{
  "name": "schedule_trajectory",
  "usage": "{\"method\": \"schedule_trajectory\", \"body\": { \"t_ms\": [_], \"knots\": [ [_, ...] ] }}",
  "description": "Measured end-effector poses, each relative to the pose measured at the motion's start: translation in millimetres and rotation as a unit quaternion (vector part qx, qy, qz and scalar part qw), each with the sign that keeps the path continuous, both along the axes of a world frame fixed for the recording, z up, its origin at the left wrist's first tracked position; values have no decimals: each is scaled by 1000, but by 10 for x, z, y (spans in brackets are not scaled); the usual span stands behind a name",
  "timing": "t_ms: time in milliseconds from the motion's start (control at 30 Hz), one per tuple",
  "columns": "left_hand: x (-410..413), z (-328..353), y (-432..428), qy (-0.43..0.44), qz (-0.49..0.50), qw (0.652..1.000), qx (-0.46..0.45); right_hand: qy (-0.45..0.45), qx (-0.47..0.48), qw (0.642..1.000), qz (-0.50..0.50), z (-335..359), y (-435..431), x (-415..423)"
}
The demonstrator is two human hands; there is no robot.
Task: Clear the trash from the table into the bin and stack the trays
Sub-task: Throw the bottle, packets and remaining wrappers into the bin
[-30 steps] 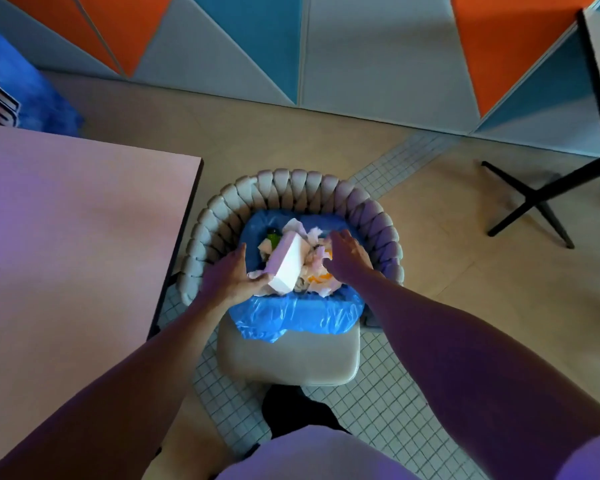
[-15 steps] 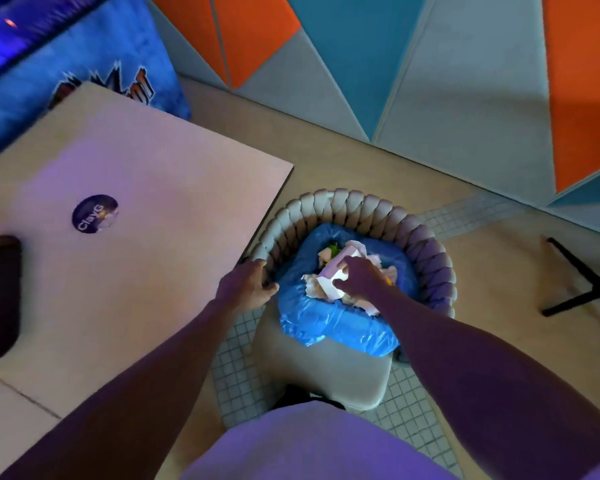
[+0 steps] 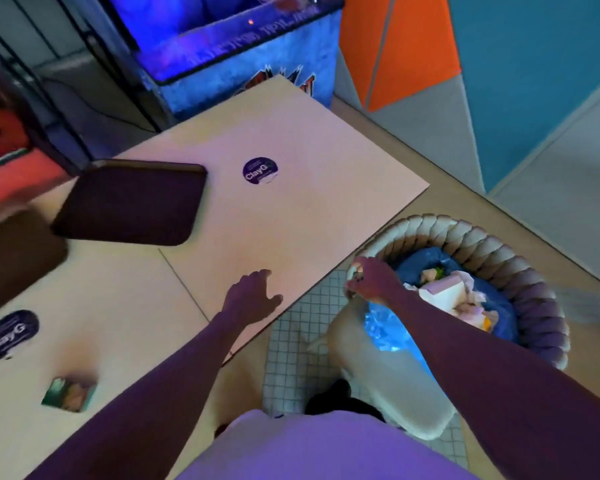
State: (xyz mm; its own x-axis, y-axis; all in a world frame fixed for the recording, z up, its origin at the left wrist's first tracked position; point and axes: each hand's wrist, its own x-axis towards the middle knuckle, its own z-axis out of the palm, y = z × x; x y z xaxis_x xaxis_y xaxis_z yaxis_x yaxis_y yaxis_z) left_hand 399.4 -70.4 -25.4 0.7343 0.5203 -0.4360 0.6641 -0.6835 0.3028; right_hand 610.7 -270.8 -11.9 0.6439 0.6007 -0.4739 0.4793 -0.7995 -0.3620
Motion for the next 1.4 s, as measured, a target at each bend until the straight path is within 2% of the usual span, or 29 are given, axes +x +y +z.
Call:
{"method": "schedule_trajectory", "body": {
  "t_ms": [367,733,967,1400],
  "knots": [
    [-2460,-68,678,-12,194,981,-9,13,0,986,166,64,1212,-1768],
    [-4519,-132,950,-27,378,926,-8,48,12,957,286,-91,2124,-3336],
    [-5102,-146,938,-52,455,889,-15,72,19,940,334,-73,2506,-3870],
    [-5191,-101,584,-84,562,823,-13,83,22,894,441,-168,3042,-4323]
  ]
}}
